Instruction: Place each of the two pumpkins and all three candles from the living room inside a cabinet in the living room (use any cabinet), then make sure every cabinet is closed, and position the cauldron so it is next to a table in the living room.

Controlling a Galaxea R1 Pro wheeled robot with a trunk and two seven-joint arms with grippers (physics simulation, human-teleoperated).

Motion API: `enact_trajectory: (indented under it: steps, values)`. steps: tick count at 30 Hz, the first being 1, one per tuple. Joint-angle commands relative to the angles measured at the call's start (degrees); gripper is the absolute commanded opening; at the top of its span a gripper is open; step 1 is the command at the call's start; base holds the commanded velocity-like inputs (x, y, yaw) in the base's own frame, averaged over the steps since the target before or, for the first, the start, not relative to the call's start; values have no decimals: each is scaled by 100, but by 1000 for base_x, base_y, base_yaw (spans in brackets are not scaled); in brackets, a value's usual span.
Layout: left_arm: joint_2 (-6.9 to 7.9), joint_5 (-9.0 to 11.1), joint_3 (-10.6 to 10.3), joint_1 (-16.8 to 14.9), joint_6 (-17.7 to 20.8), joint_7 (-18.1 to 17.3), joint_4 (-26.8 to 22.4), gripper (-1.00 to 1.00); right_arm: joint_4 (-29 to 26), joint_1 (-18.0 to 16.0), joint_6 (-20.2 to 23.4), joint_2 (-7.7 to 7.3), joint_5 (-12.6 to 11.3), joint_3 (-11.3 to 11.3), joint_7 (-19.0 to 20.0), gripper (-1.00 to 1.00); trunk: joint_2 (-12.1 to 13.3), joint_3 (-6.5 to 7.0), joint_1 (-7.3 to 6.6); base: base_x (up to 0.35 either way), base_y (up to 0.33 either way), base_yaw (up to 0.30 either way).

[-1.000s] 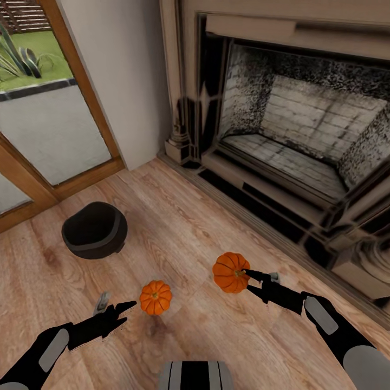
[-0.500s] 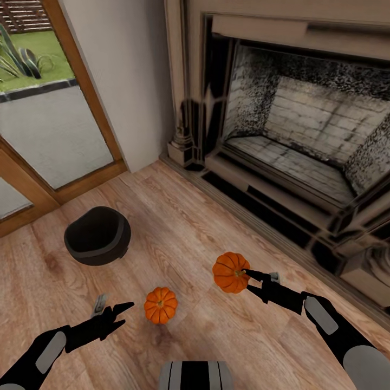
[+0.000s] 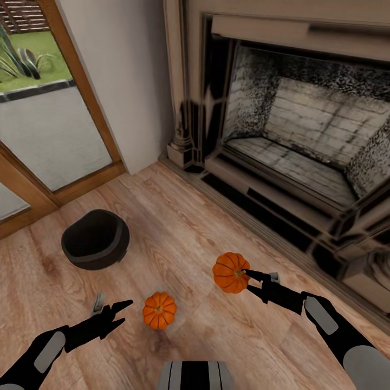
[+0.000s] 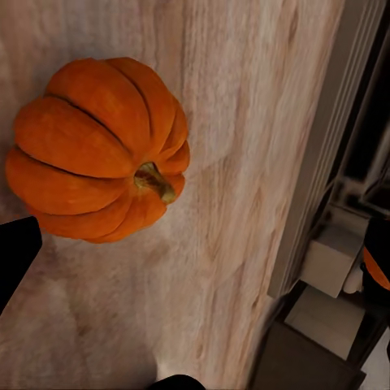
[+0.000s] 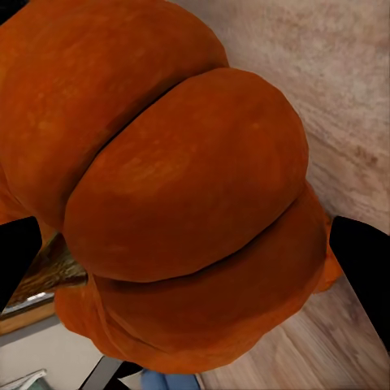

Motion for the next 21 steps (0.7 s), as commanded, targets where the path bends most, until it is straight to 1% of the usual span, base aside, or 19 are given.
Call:
enact_trajectory:
  steps: [1, 6, 12, 14, 21]
  values:
    - [0, 16, 11, -3, 33, -7, 1, 100, 0, -4, 22, -6, -43, 19, -3, -100, -1, -4, 1, 236, 24, 0]
    - [-1, 19, 11, -4, 26, 1, 1, 100, 3, -4, 22, -8, -43, 19, -2, -100, -1, -4, 1, 102, 14, 0]
    - [-1, -1, 10, -4, 14, 46, 1, 100, -2, -4, 22, -6, -43, 19, -4, -100, -1, -4, 1, 9, 1, 0]
    - [-1, -3, 10, -4, 4, 55, 1, 100, -3, -4, 22, -6, -43, 19, -4, -100, -4, -48, 6, 0, 0, 0]
    - [-22, -41, 11, -2, -40, 72, 1, 100, -18, -4, 22, -6, -43, 21, -3, -100, -4, -48, 6, 0, 0, 0]
